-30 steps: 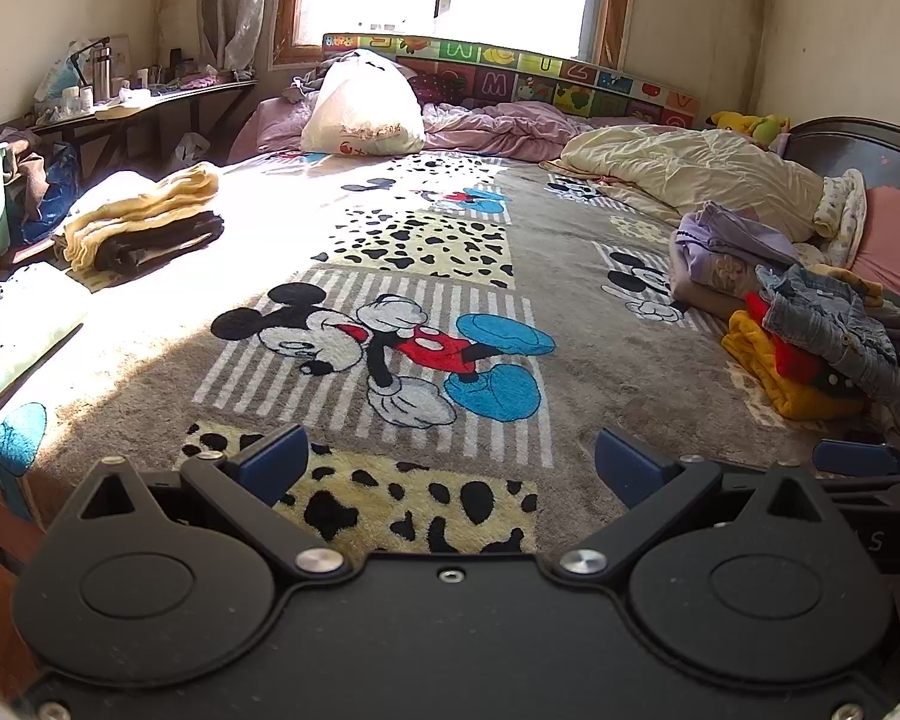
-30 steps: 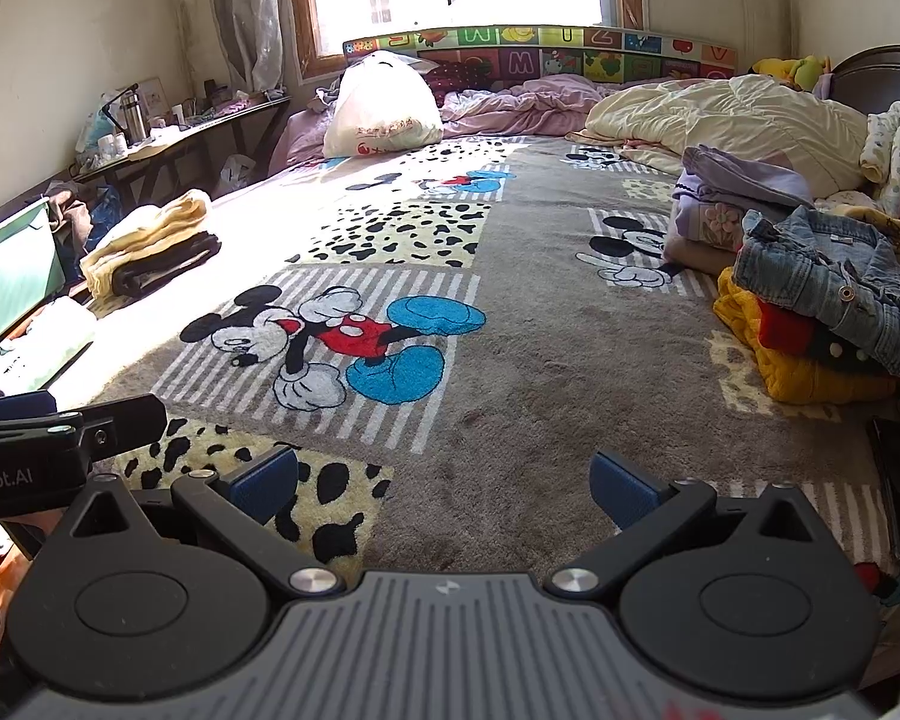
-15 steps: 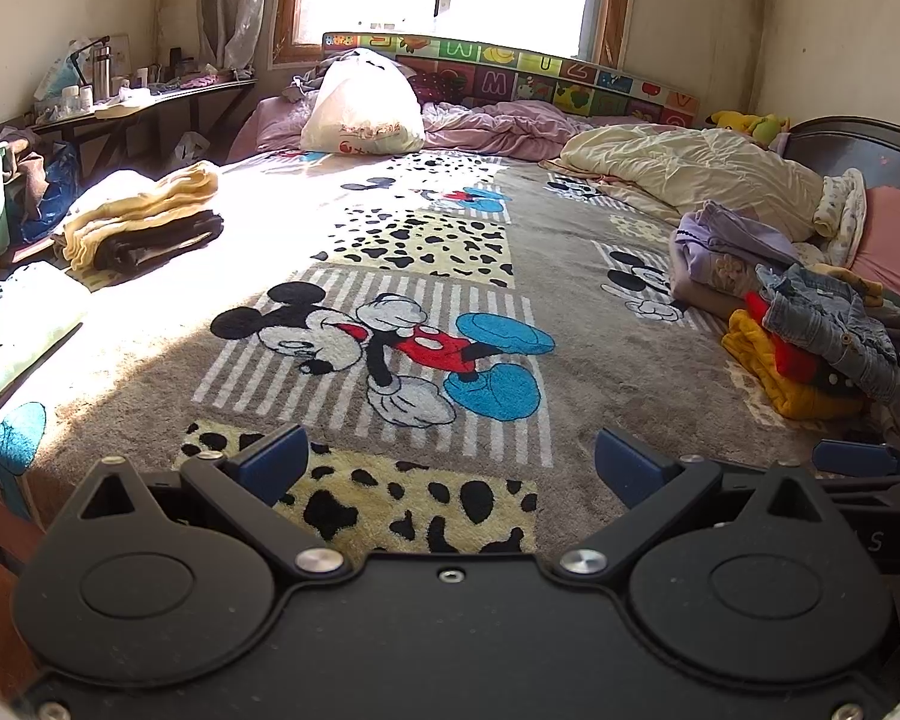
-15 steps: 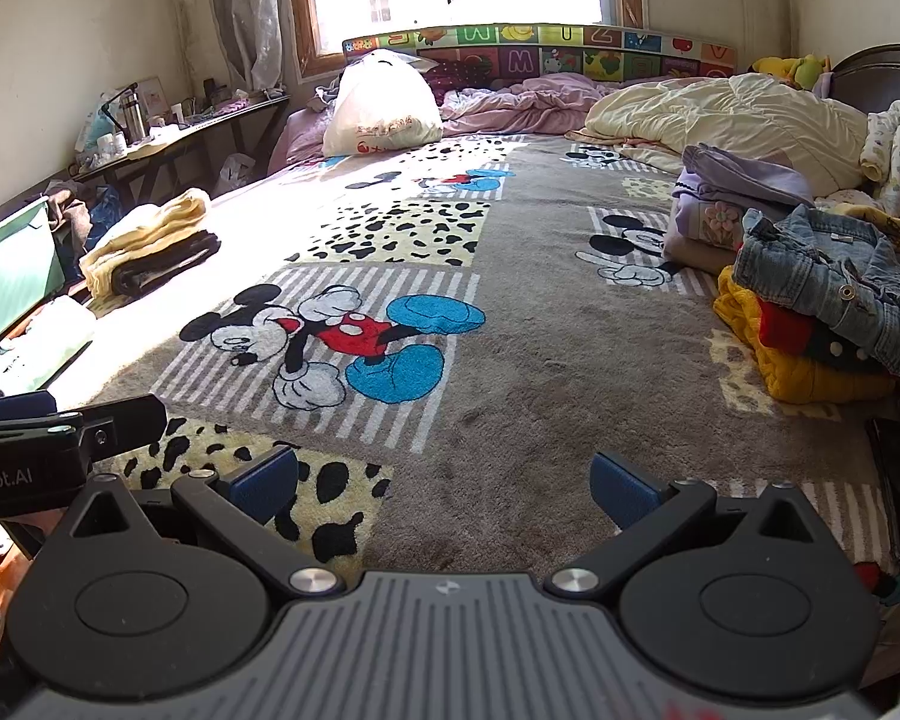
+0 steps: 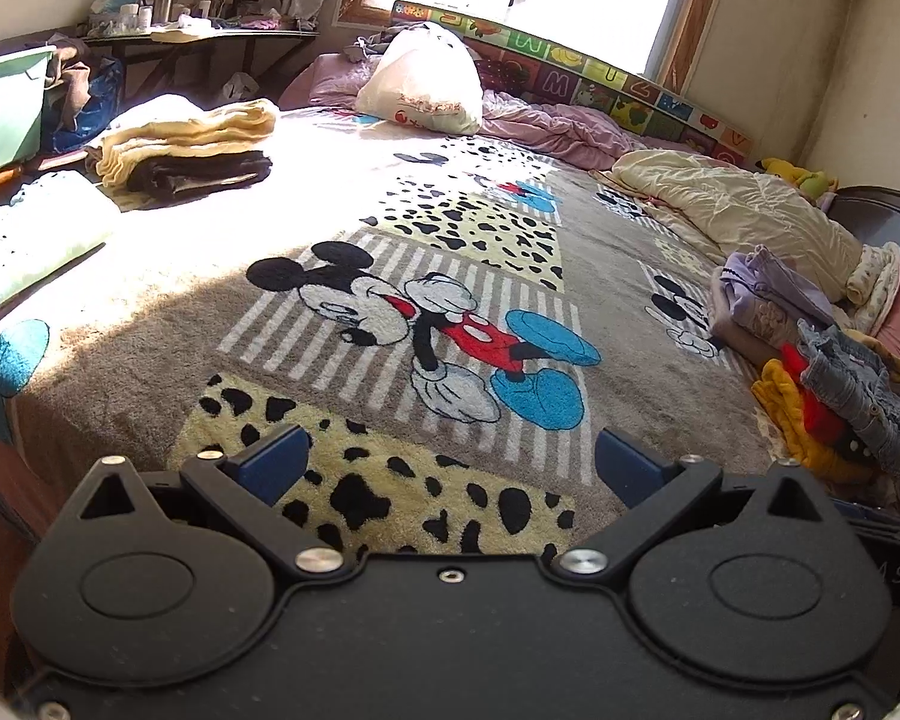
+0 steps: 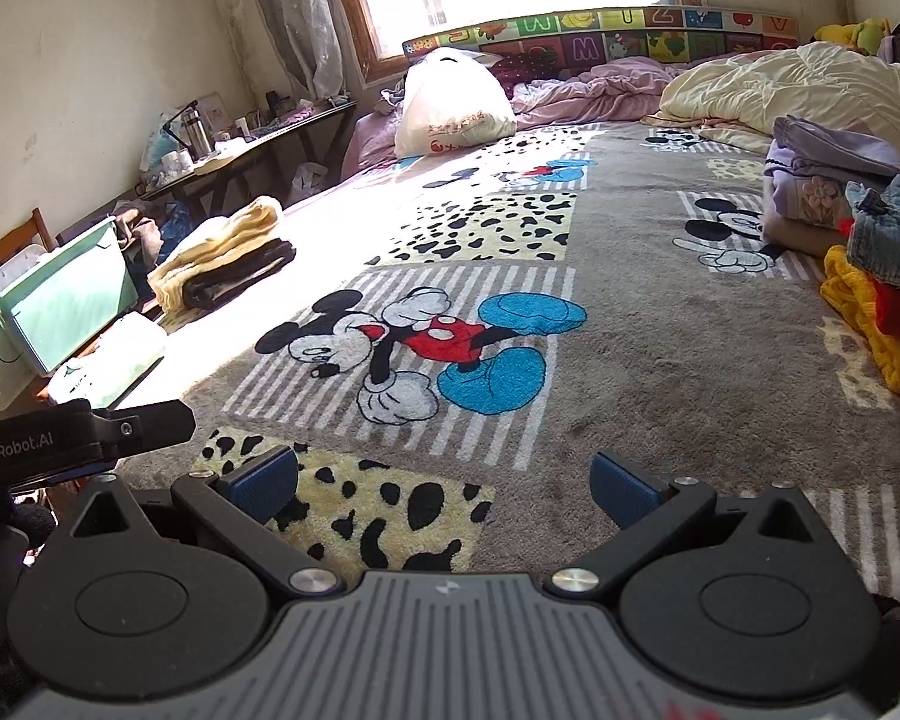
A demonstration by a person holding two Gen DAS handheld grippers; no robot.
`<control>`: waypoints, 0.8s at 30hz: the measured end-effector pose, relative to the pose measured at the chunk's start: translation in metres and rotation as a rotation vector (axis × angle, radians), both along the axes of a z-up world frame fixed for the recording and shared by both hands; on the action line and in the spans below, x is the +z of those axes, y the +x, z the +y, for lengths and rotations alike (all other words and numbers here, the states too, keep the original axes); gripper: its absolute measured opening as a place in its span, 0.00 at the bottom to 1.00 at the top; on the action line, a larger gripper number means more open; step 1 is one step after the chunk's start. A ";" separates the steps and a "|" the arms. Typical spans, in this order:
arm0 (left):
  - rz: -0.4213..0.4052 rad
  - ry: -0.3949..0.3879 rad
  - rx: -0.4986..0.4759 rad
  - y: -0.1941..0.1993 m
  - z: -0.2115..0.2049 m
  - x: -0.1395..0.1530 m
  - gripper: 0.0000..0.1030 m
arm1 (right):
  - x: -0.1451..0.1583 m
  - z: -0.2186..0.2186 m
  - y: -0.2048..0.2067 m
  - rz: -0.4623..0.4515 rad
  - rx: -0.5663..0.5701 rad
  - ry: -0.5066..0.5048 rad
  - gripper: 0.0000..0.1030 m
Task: Fold clothes
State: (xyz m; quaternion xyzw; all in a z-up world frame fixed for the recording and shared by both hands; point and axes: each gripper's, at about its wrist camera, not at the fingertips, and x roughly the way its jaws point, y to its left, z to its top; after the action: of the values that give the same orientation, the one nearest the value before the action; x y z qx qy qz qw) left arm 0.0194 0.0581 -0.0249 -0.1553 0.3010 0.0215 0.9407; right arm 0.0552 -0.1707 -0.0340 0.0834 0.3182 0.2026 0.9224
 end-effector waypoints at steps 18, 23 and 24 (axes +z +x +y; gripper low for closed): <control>-0.151 -0.115 0.682 0.045 0.230 -0.033 0.99 | -0.026 0.111 0.110 -0.028 0.269 0.199 1.00; -0.130 -0.012 0.774 0.084 0.280 -0.039 0.93 | -0.058 0.138 0.130 0.088 0.314 0.232 1.00; -0.124 0.020 0.786 0.092 0.287 -0.042 0.89 | -0.065 0.143 0.130 0.109 0.327 0.228 1.00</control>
State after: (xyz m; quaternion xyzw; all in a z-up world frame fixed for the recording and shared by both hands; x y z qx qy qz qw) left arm 0.1118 0.3456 -0.0671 -0.2503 0.1608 0.3736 0.8786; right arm 0.1853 -0.0273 -0.0989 0.1455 0.3517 0.3796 0.8432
